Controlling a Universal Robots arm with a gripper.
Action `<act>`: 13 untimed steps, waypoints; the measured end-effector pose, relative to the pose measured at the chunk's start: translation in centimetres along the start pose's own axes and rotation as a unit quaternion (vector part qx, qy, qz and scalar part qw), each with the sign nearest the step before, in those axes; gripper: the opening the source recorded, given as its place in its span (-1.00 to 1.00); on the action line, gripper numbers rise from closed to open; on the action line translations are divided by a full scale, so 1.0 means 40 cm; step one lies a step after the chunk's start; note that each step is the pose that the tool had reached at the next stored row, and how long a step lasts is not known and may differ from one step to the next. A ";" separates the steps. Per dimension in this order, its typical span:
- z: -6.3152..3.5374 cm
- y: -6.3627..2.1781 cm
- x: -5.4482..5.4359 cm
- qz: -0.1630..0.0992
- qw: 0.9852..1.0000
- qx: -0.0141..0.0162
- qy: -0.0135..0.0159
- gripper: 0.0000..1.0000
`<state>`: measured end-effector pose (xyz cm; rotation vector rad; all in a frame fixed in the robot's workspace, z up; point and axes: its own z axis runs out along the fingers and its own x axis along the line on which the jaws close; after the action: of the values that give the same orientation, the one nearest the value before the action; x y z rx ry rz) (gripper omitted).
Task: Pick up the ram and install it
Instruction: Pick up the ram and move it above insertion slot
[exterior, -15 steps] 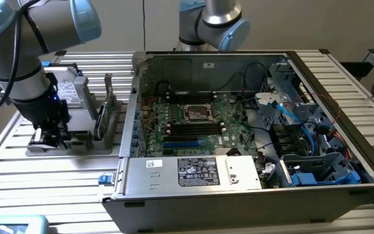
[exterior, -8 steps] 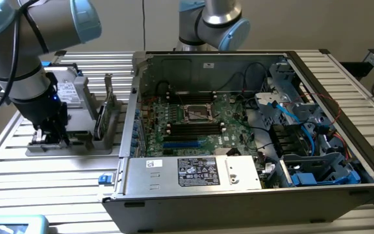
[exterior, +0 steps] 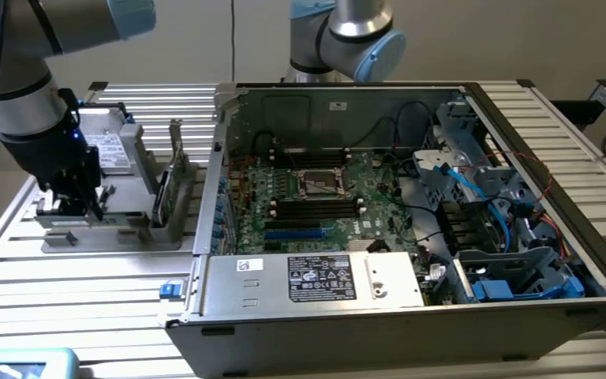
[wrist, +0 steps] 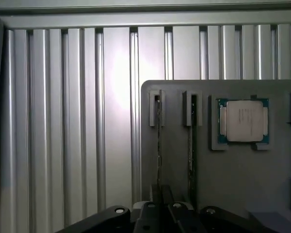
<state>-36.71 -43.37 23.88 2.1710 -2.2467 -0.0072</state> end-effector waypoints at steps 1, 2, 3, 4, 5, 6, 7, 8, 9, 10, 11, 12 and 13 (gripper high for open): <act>-0.011 0.000 0.000 0.000 1.000 0.000 0.000 -0.76; -0.022 0.001 0.000 0.000 1.000 0.000 0.000 -0.76; -0.033 0.001 0.000 0.000 1.000 0.000 0.000 -0.76; -0.045 0.001 0.000 0.000 1.000 0.000 0.000 -0.76; -0.057 0.001 0.001 0.000 1.000 0.000 0.000 -0.76; -0.068 0.001 0.001 0.000 1.000 0.000 0.000 -0.76; -0.079 0.002 0.001 0.000 1.000 0.000 0.000 -0.76; -0.090 0.002 0.001 0.000 1.000 0.000 0.001 -0.76; -0.102 0.002 0.001 0.000 1.000 0.000 0.001 -0.76; -0.114 0.000 0.001 0.000 1.000 0.000 0.001 -0.76; -0.125 -0.002 0.001 0.000 1.000 0.000 0.001 -0.76; -0.137 -0.004 0.001 0.000 1.000 0.000 0.001 -0.76; -0.148 -0.008 0.001 0.000 1.000 0.000 0.001 -0.76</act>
<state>-36.29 -43.38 29.79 2.1705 -2.2464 -0.0058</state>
